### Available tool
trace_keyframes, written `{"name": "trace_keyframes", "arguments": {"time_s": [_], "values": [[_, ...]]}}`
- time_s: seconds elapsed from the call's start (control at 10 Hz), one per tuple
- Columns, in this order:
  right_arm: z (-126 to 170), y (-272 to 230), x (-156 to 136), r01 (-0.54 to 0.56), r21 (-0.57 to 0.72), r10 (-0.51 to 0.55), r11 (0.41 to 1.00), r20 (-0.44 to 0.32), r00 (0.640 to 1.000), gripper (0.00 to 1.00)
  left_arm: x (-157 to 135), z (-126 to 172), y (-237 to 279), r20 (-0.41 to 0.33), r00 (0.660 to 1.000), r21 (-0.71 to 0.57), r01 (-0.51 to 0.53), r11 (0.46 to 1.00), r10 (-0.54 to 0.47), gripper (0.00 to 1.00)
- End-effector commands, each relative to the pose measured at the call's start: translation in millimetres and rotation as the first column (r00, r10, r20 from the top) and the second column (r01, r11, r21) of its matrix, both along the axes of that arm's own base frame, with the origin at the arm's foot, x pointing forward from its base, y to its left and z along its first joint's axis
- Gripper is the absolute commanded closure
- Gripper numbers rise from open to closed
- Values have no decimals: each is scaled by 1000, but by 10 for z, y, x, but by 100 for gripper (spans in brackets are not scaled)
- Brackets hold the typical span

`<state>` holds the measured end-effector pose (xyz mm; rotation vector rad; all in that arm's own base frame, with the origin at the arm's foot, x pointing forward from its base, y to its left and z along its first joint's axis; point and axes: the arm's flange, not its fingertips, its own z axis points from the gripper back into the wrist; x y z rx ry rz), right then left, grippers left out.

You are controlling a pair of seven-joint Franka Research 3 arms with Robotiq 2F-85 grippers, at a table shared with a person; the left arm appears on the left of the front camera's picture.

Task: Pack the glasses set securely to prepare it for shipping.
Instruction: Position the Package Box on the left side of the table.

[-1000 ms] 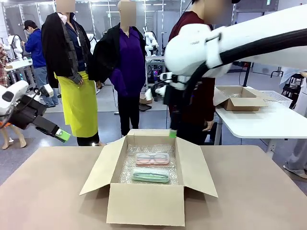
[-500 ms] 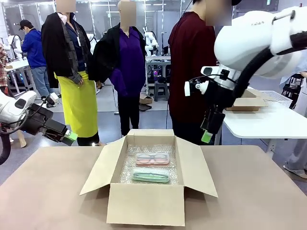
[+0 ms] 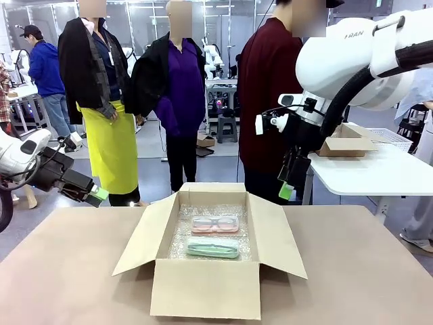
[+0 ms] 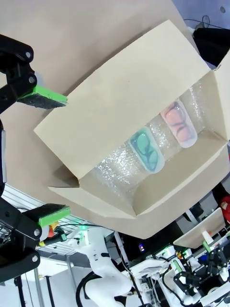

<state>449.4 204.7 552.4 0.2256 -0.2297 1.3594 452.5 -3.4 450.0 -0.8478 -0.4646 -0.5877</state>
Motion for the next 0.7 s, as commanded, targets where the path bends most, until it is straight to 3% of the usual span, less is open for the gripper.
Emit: {"name": "trace_keyframes", "arguments": {"time_s": [0.0,0.2,0.6], "values": [[112,-199,-79,-5,11,4,1000,24,1000,0,222,-64,159,-71,997,-78,-43,996,37,0],[252,-694,-295,35,38,-37,999,52,998,0,420,-182,318,-106,993,-228,-74,971,51,0],[334,-1579,-733,154,197,-177,968,103,979,0,739,-631,449,-241,965,-211,-160,964,107,0]]}}
